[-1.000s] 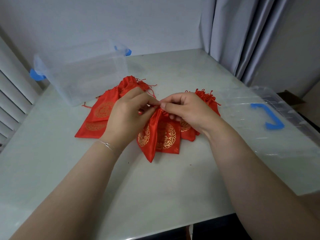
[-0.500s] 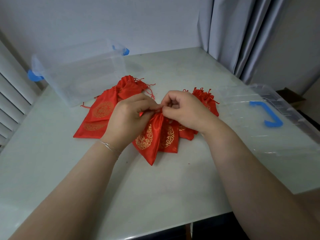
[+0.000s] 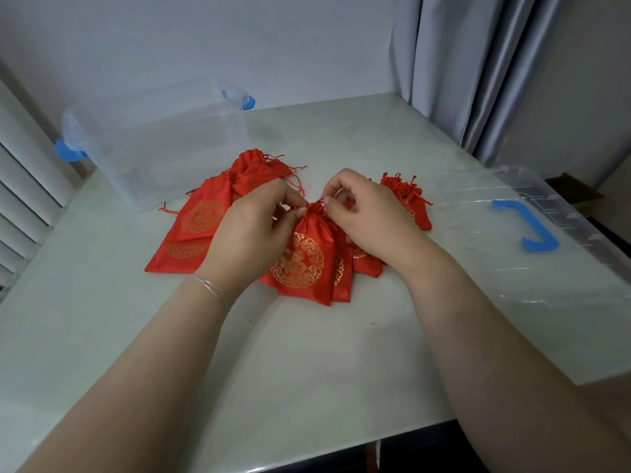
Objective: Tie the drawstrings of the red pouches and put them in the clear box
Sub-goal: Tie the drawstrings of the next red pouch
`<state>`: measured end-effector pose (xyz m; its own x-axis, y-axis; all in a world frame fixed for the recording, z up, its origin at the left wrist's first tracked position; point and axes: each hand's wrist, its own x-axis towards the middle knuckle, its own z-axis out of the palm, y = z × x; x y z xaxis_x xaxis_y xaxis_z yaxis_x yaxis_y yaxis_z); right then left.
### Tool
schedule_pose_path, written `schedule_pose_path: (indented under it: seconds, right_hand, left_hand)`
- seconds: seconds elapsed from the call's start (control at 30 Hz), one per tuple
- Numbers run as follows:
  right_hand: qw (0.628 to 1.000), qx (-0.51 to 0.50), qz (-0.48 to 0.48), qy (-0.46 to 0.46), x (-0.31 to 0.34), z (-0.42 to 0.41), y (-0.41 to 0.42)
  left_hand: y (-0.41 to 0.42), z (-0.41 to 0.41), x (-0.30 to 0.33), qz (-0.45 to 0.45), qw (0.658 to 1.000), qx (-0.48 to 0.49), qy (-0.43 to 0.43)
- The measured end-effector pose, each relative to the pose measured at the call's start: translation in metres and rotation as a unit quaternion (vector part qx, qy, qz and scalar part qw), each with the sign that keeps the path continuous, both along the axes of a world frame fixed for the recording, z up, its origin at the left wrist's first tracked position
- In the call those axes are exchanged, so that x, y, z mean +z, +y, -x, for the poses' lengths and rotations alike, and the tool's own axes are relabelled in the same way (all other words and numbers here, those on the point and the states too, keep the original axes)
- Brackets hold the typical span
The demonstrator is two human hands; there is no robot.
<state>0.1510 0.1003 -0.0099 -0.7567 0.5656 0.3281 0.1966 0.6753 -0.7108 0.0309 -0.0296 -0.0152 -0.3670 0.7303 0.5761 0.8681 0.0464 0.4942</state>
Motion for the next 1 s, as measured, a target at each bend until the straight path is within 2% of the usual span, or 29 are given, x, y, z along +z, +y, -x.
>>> schedule_pose_path:
  seconds: [0.07,0.13,0.2,0.27,0.37,0.47,0.57,0.67,0.9,1.0]
  right_hand:
    - [0.998,-0.036,-0.045,0.028,0.001,0.0,-0.006]
    - [0.996,-0.006,-0.081,0.034,0.002,0.001,-0.021]
    - [0.989,0.064,-0.126,-0.043,-0.002,0.002,-0.038]
    - [0.966,0.103,-0.176,-0.162,-0.011,0.005,-0.051]
    - [0.936,0.123,-0.22,-0.246,-0.025,0.009,-0.051]
    - [0.926,0.115,-0.216,-0.288,-0.033,0.015,-0.042]
    - [0.931,0.095,-0.204,-0.287,-0.037,0.022,-0.029]
    - [0.936,0.066,-0.212,-0.274,-0.04,0.026,-0.014]
    - [0.944,0.009,-0.214,-0.251,-0.043,0.034,0.002]
    - [0.943,0.015,-0.209,-0.257,-0.043,0.032,0.001]
  left_hand:
    - [0.002,0.002,-0.001,-0.008,0.999,0.033,-0.013]
    - [0.003,0.007,-0.003,-0.002,0.994,0.067,-0.083]
    - [0.005,0.013,-0.004,0.003,0.98,0.075,-0.183]
    - [0.005,0.021,-0.007,-0.011,0.97,0.079,-0.231]
    - [0.005,0.035,-0.016,0.019,0.973,0.131,-0.188]
    - [0.0,0.055,-0.03,0.122,0.963,0.234,-0.05]
    - [-0.008,0.067,-0.034,0.224,0.925,0.3,-0.058]
    - [-0.011,0.08,-0.04,0.261,0.918,0.289,-0.073]
    - [-0.004,0.081,-0.044,0.271,0.926,0.254,-0.063]
    - [-0.004,0.08,-0.041,0.192,0.94,0.275,-0.057]
